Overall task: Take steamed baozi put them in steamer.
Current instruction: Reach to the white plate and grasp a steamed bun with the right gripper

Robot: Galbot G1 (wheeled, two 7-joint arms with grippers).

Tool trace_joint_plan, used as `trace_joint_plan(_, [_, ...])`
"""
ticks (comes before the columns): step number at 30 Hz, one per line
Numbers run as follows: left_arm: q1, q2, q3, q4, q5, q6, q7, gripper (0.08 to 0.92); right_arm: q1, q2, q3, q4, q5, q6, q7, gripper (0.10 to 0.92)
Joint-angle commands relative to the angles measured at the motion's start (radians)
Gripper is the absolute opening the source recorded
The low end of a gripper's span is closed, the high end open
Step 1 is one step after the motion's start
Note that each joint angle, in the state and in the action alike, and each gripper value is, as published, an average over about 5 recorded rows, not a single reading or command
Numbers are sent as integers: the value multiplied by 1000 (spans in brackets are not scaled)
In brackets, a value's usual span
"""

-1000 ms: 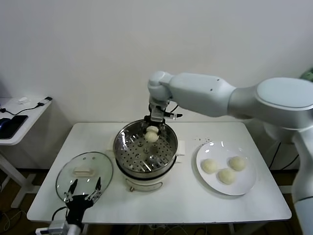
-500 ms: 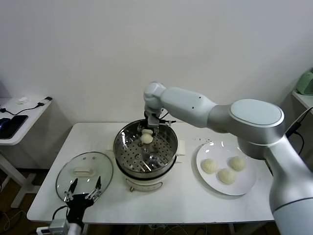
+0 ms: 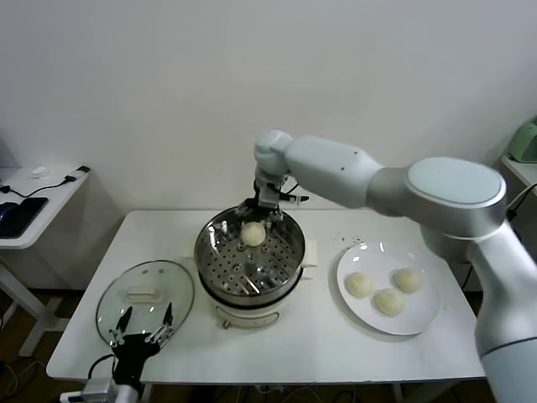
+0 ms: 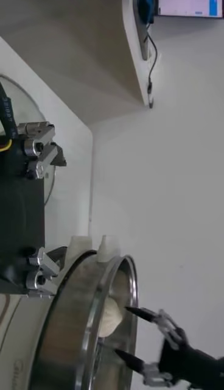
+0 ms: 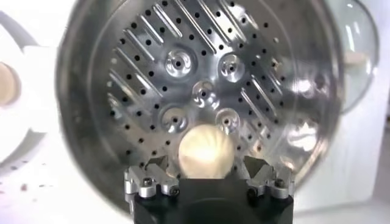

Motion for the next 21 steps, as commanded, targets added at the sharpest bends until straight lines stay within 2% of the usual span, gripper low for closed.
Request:
trace_joint_plan(1, [2,-3,1,-3,3,0,0,823,255,-187,-232,184,492,-262,-84,823])
trace_joint_plan(4, [2,-3,0,-2,3,-1,-1,823,328,-345,-319,308,524,-492,-44,823])
trace_joint_plan(8, [-3,0,0,1,2,-2,-1,823,368,-511,-410,434,513,-708,13,823])
trace_joint_plan(15, [-8,4,-2,7,-2,-3,-1,823,321,-699,-533,634,575,-912,108,823])
trace_joint_plan(21, [-11,2,-2,10,-3,-3,-4,823,143,-759,-452,636,547,-983,172,823])
